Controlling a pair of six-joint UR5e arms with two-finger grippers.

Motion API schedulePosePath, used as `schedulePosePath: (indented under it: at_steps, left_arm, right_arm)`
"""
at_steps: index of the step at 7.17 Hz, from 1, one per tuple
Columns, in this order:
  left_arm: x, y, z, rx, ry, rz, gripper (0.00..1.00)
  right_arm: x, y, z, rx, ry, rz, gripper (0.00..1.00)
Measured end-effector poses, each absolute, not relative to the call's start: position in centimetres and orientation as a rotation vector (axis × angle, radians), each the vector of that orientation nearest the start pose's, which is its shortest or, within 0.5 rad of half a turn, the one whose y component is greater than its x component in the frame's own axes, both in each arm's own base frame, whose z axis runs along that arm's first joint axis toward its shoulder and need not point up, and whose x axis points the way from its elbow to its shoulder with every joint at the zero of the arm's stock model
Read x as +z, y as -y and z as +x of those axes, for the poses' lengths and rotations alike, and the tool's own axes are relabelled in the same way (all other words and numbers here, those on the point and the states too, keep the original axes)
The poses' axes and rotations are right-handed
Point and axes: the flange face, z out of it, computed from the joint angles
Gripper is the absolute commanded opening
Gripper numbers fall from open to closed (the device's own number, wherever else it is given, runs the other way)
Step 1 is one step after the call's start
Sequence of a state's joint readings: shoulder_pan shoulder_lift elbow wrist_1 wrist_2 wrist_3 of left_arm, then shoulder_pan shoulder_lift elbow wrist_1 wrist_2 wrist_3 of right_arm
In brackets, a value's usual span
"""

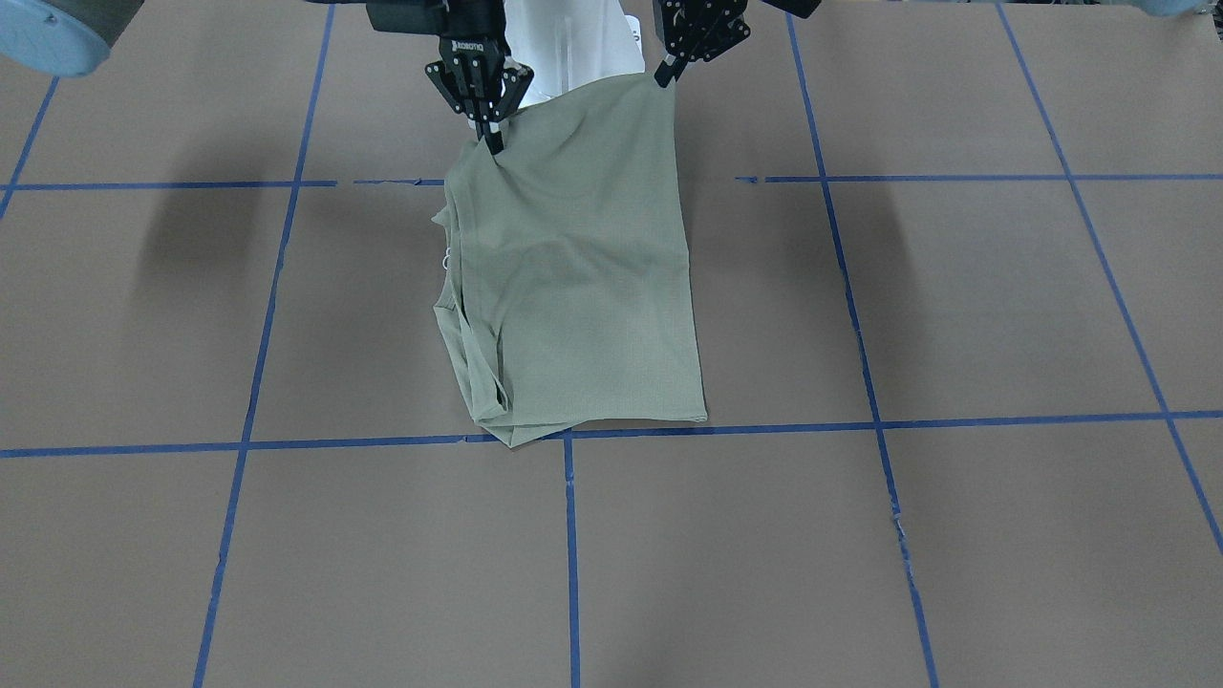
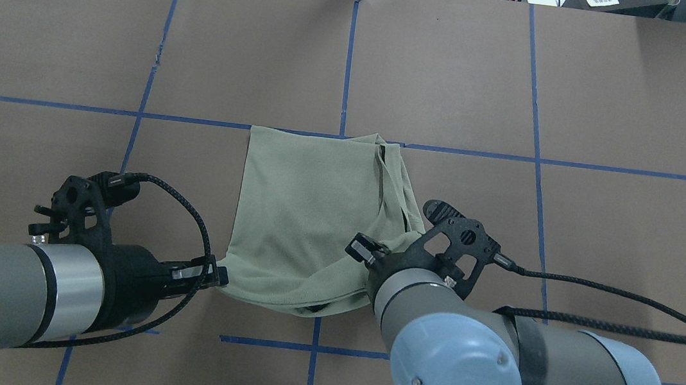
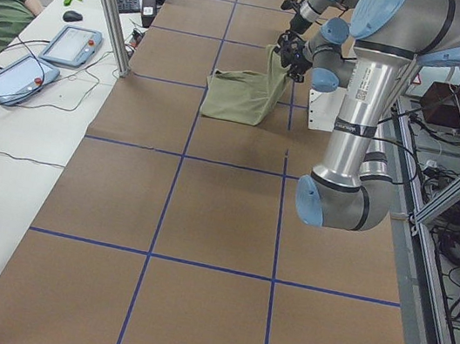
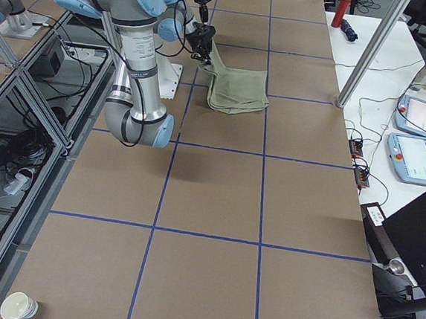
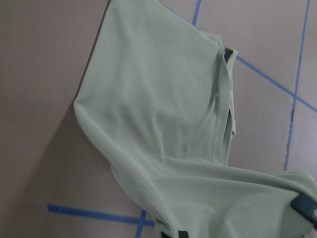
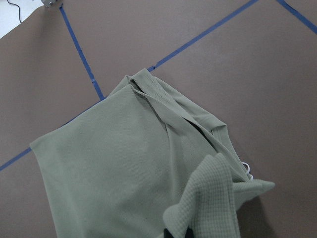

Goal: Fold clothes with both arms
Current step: 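Lift the near edge with both grippers and fold it away from the robot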

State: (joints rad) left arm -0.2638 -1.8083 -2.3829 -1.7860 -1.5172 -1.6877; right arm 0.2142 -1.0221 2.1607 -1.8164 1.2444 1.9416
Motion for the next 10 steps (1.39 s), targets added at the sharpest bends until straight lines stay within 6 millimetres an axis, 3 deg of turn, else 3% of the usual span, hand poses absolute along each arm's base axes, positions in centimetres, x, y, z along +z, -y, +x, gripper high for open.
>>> schedulePosePath:
  at_steps: [2, 3, 6, 8, 10]
  left_arm:
    - [18.1, 27.1, 36.6, -0.352, -1.218, 0.224, 0.0]
    - [18.7, 28.1, 37.0, -0.351, -1.194, 0.244, 0.0]
    - [19.6, 33.4, 40.9, -0.349, -1.121, 0.305, 0.0]
    - [20.4, 36.8, 44.2, -0.367, -1.068, 0.316, 0.0]
    - [22.3, 41.1, 47.2, -0.384, -1.016, 0.339, 0.0]
  right_arm:
    - [17.8, 32.8, -49.3, 0.663, 0.887, 0.272, 0.0]
    - [18.2, 34.1, -49.2, 0.658, 0.883, 0.27, 0.0]
    - [18.4, 35.4, -49.0, 0.659, 0.878, 0.271, 0.0]
    - [18.7, 37.8, -51.5, 0.674, 0.839, 0.282, 0.0]
    - [19.7, 42.0, -55.3, 0.688, 0.8, 0.302, 0.0]
